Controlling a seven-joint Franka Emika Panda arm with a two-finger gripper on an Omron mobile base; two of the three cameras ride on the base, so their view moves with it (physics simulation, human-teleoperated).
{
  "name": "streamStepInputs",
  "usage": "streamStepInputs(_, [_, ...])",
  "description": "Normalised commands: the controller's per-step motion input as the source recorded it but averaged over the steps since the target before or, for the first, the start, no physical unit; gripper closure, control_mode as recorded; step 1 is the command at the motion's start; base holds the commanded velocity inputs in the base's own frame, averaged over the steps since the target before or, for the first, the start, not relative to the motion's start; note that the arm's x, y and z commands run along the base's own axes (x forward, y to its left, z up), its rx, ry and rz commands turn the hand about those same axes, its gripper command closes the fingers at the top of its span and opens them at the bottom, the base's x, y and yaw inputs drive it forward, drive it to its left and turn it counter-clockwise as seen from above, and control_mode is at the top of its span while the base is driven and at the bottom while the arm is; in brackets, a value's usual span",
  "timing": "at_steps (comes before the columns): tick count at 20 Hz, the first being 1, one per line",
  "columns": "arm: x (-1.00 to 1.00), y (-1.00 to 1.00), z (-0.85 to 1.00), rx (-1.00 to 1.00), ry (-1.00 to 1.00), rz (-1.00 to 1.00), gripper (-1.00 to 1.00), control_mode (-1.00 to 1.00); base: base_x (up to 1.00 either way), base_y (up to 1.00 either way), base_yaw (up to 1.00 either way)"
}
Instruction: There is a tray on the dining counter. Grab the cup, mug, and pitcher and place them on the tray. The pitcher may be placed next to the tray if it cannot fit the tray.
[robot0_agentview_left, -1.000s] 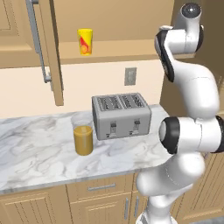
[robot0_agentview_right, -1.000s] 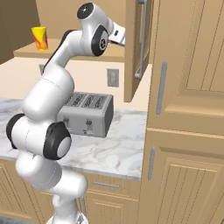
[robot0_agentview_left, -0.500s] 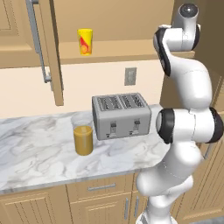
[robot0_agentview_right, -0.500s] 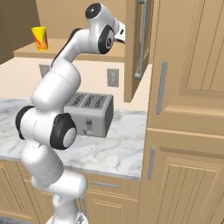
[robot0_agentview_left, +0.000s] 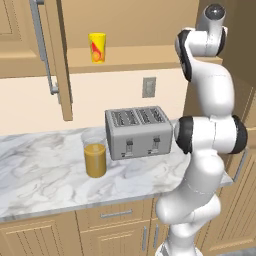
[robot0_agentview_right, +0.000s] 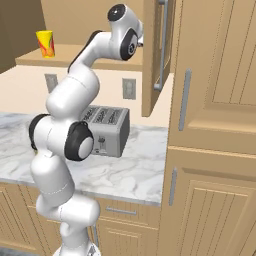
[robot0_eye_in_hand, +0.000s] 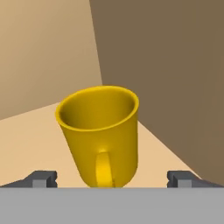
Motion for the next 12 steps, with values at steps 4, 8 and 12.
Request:
streamStepInputs(4, [0.29, -0.06, 0.0, 0.0, 0.0, 0.0, -1.0, -1.0, 0.0, 0.0, 0.0])
streamStepInputs(8, [0.14, -0.01, -0.06, 0.0, 0.0, 0.0, -1.0, -1.0, 0.0, 0.0, 0.0])
streamStepInputs(12, [0.01, 0.0, 0.0, 0.0, 0.0, 0.0, -1.0, -1.0, 0.0, 0.0, 0.0])
